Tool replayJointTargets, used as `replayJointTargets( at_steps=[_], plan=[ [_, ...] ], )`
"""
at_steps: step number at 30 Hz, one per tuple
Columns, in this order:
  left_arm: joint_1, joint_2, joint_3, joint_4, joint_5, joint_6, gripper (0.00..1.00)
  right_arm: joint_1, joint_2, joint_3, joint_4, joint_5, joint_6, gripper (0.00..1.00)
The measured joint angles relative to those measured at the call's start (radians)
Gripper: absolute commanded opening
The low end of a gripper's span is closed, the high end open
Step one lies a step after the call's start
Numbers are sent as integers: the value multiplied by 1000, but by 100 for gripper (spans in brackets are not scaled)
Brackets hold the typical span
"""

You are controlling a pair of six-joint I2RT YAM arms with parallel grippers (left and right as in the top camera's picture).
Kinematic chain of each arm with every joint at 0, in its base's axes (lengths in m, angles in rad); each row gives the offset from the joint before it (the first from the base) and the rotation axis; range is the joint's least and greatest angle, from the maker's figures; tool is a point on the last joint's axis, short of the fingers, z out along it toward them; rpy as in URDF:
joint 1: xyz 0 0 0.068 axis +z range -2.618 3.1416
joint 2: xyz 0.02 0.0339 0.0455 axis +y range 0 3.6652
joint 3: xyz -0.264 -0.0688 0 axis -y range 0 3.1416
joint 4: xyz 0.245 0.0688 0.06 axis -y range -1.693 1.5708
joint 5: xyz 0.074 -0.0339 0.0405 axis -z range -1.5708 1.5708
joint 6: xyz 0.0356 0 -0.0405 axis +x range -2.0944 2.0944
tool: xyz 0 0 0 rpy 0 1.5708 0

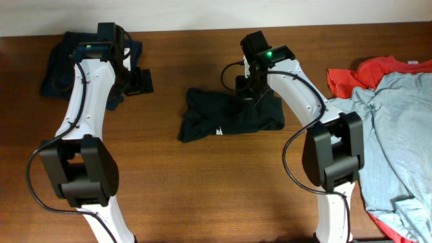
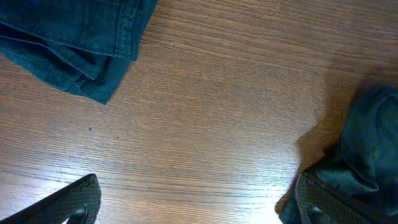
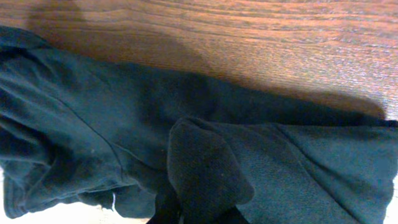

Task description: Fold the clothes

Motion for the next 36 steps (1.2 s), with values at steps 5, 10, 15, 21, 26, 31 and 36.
replayJointTargets(
  at_steps=[5,10,15,21,26,31,36],
  plan=[
    [0,0,0,0,0,0,99,0,16,0,10,0,0,12],
    [0,0,0,0,0,0,99,0,17,0,11,0,3,42],
    [0,0,0,0,0,0,99,0,17,0,14,0,2,66],
    [0,0,0,0,0,0,99,-12,17,27,-33,-24,-36,73],
    [0,0,0,0,0,0,99,-68,-15,83,-147,-48,-65,49],
    [0,0,0,0,0,0,99,-132,-68,90,-283,-53,-93,4],
    [0,0,0,0,0,0,99,-138,-69,47,-280,-54,-124,4]
  ],
)
